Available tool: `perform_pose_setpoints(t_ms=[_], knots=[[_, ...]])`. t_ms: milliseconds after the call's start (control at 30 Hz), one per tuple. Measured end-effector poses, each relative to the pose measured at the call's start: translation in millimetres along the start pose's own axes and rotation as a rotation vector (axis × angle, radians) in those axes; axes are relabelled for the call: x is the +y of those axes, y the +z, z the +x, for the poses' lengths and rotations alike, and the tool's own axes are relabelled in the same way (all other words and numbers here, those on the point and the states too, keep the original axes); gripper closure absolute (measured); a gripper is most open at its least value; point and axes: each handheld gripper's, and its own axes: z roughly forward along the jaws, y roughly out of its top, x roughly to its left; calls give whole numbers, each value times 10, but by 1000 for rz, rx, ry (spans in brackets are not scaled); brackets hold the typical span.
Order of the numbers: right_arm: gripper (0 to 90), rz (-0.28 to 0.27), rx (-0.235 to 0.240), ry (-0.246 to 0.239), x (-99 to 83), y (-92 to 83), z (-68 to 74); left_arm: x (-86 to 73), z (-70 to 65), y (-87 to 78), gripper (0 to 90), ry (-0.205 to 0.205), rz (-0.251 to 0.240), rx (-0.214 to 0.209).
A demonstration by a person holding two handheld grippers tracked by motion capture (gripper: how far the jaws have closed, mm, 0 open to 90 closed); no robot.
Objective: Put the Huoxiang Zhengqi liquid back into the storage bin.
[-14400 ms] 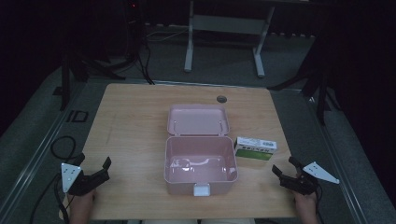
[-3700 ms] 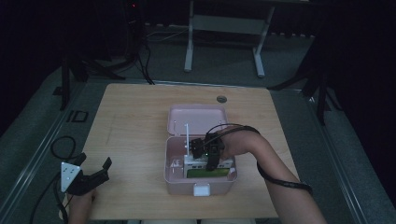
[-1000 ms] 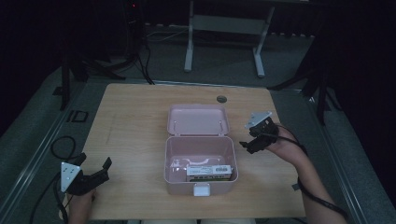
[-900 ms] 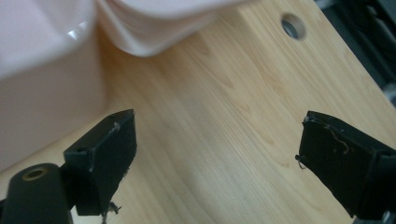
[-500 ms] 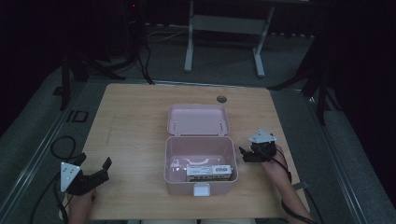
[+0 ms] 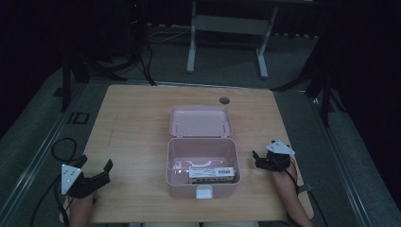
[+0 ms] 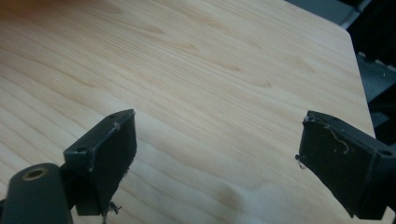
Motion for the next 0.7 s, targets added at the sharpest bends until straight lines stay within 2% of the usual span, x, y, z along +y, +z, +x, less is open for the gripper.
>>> perform_pose_setpoints(t_ms=[167, 300, 367, 500, 567, 700], knots=[[110, 0, -8, 42, -96, -40, -93, 0, -3, 0, 31, 2, 0, 2], [110, -15, -11, 101, -135, -95, -193, 0, -3, 1, 31, 2, -1, 2], [110, -24, -6, 147, -162, -124, -253, 0, -3, 1, 31, 3, 1, 1], [110, -23, 13, 214, -206, -141, -351, 0, -4, 1, 31, 5, 1, 2], [110, -28, 49, 264, -238, -154, -411, 0, -5, 0, 31, 7, 2, 2], [110, -34, 76, 302, -261, -167, -472, 0, -5, 1, 31, 5, 2, 3]])
